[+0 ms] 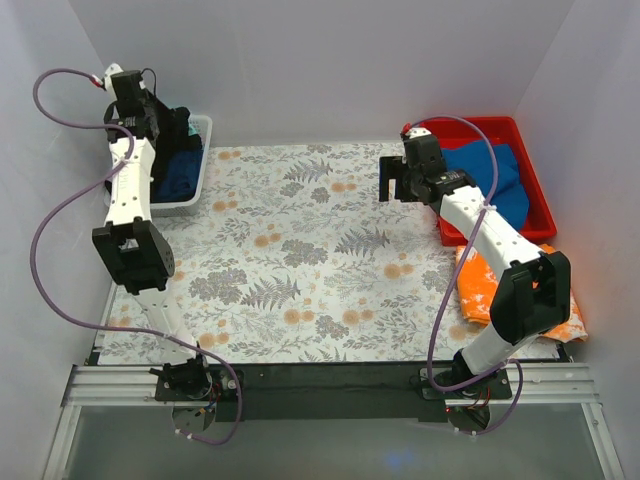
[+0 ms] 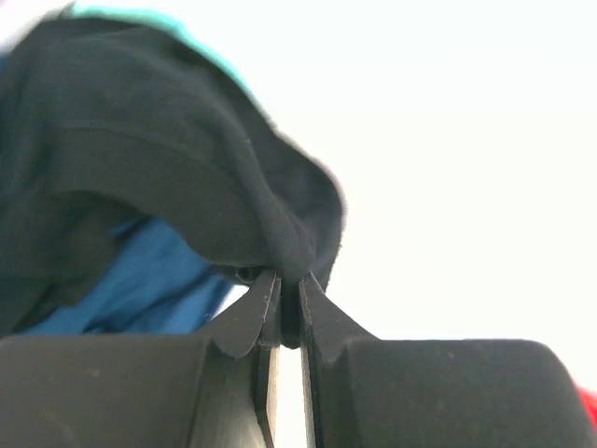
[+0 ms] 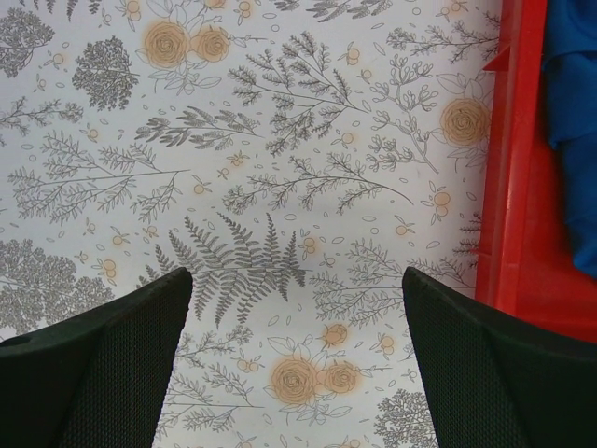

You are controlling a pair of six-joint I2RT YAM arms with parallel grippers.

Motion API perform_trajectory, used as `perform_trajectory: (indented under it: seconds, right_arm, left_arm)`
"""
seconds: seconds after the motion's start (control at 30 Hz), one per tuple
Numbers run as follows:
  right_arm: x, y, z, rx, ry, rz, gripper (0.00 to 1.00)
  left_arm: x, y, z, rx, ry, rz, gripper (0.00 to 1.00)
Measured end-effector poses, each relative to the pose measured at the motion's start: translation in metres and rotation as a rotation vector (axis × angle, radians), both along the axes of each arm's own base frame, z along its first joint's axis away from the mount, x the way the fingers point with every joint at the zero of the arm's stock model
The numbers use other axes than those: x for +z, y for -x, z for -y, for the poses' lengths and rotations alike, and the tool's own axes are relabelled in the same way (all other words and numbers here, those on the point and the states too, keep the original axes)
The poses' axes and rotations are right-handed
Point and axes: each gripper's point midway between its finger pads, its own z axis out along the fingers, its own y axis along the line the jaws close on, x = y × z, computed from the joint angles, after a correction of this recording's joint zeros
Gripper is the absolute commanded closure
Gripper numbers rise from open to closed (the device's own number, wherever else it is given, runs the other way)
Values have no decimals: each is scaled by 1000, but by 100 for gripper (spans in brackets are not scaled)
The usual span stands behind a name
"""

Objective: Fold and stack the t-shirts
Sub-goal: Move the tshirt to the center of the board

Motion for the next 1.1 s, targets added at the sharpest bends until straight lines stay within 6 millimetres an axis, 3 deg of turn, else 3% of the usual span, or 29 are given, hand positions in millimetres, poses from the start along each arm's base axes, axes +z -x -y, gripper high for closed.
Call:
perform_trajectory:
  seconds: [0.17, 0.4, 0.47, 0.6, 0.73, 0.83, 0.9, 1.0, 1.1]
  right_arm:
    - [15, -8, 8, -53, 21, 38, 7]
    - [91, -34, 25, -185, 31, 223, 7]
    - [114, -38, 29, -215, 25, 276, 7]
    - [139, -33, 40, -252, 29, 335, 6]
    - [158, -24, 49, -268, 38, 380, 4]
    - [175, -15, 53, -270, 20, 424, 2]
    - [180, -7, 57, -270, 14, 444, 2]
    - [179, 5, 63, -267, 18, 466, 2]
    - [174, 19, 69, -259, 25, 491, 2]
  left_arm:
    - [85, 17, 22, -97, 16, 183, 100]
    - [186, 62, 64, -278, 63, 408, 100]
    - [210, 82, 80, -344, 93, 465, 100]
    - [246, 122, 114, -486, 163, 559, 100]
    - [276, 165, 166, -682, 214, 642, 100]
    - [287, 196, 221, -862, 243, 676, 100]
    - [283, 216, 258, -985, 272, 671, 100]
    - [256, 232, 291, -1089, 323, 610, 100]
    - [212, 231, 314, -1120, 375, 503, 100]
